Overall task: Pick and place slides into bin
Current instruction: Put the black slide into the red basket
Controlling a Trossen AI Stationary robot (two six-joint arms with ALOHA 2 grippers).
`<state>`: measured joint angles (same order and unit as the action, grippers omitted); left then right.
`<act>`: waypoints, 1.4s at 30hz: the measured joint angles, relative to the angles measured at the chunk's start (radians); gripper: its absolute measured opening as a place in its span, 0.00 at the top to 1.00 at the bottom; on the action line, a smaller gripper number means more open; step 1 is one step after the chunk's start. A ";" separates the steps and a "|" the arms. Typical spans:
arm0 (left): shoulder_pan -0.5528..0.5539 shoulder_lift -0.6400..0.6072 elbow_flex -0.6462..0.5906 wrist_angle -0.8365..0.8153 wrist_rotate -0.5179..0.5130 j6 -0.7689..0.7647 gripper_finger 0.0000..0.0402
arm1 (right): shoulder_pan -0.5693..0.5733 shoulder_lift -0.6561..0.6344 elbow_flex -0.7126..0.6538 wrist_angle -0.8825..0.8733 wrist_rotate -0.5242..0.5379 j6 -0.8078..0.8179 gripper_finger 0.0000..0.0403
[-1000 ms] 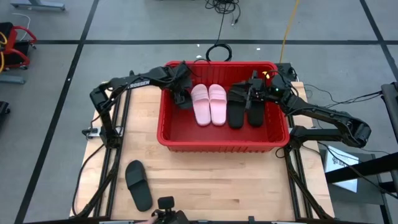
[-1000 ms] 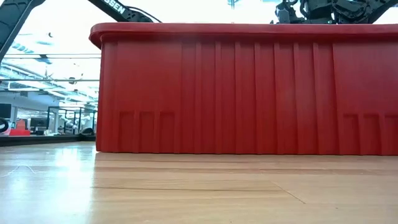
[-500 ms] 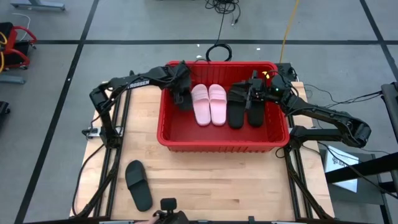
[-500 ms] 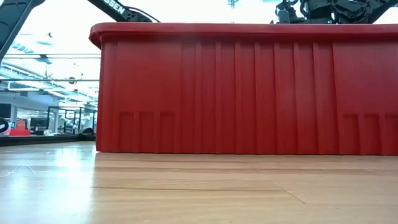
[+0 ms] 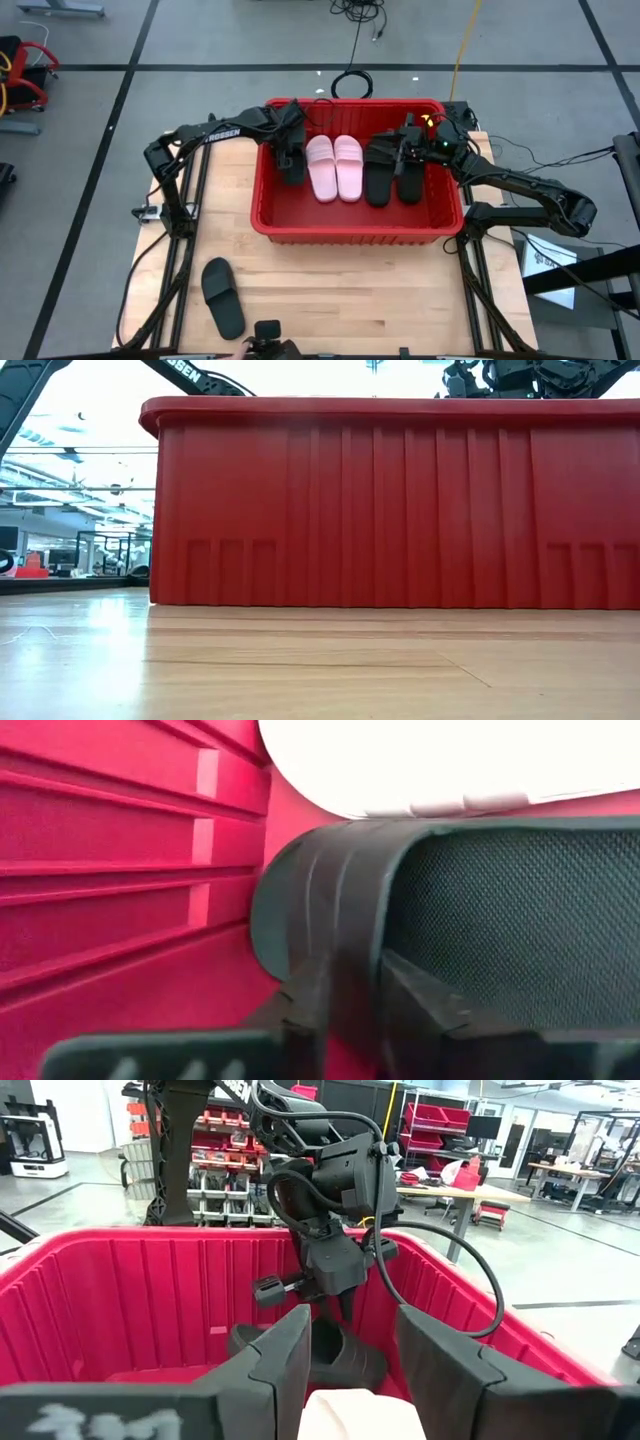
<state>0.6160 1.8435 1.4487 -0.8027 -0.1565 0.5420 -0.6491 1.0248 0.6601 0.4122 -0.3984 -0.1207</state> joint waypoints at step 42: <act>-0.108 -0.358 0.000 -0.035 -0.079 -0.248 0.47 | 0.002 0.000 0.000 0.003 0.005 0.019 0.65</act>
<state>0.5082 1.4858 1.4483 -0.8374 -0.2353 0.2939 -0.6473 1.0248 0.6601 0.4150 -0.3935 -0.1020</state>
